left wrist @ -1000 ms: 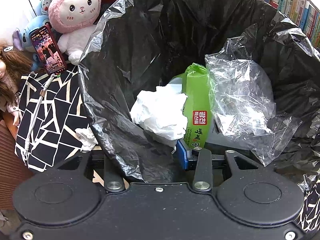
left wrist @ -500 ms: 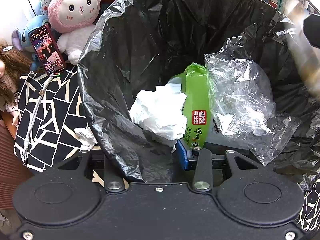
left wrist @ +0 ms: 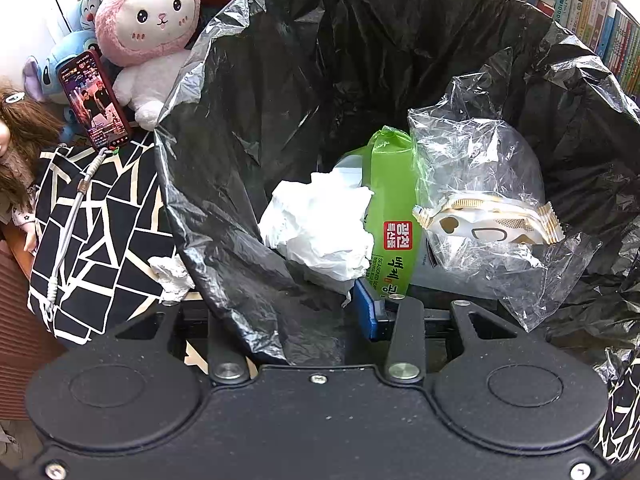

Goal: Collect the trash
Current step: 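Carry the wrapper strip into the trash bag and open the right tool, then lower the right tool to the yellow bread slice and grasp it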

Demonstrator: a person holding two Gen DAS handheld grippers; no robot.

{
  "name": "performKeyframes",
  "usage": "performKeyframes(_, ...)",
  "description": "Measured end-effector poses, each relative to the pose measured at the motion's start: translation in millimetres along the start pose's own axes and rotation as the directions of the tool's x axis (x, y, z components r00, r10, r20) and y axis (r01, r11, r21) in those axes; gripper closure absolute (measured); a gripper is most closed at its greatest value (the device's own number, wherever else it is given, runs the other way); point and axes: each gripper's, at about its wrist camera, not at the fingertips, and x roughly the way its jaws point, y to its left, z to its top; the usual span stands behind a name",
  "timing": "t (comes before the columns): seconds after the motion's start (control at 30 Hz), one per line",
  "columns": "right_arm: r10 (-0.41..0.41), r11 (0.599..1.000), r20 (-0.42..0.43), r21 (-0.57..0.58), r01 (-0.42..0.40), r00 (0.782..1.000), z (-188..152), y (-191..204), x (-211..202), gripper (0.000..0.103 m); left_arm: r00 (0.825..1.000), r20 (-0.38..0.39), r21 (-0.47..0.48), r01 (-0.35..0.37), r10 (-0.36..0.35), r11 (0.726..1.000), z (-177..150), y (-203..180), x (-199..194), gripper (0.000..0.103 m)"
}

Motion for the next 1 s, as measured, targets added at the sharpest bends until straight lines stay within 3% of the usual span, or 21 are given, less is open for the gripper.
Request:
performKeyframes(0.27, -0.117, 0.993, 0.036, 0.023, 0.117, 0.992, -18, -31, -29, 0.018, 1.000, 0.000, 0.000, -0.001, 0.001, 1.000, 0, 0, 0, 0.063)
performKeyframes(0.5, -0.246, 0.965, -0.056, 0.080, 0.250, 0.968, -53, -80, -30, 0.017, 1.000, 0.002, 0.001, -0.004, 0.004, 1.000, 0, -1, 0, 0.063)
performKeyframes(0.8, -0.336, 0.906, -0.299, 0.158, 0.394, 0.893, -115, -132, 21, 0.016, 1.000, 0.001, 0.006, -0.013, 0.013, 1.000, -2, -3, -2, 0.063)
performKeyframes(1.0, -0.361, 0.900, -0.386, 0.093, 0.426, 0.849, -141, -138, 60, 0.012, 1.000, 0.000, 0.007, -0.016, 0.016, 1.000, -2, -3, -2, 0.063)
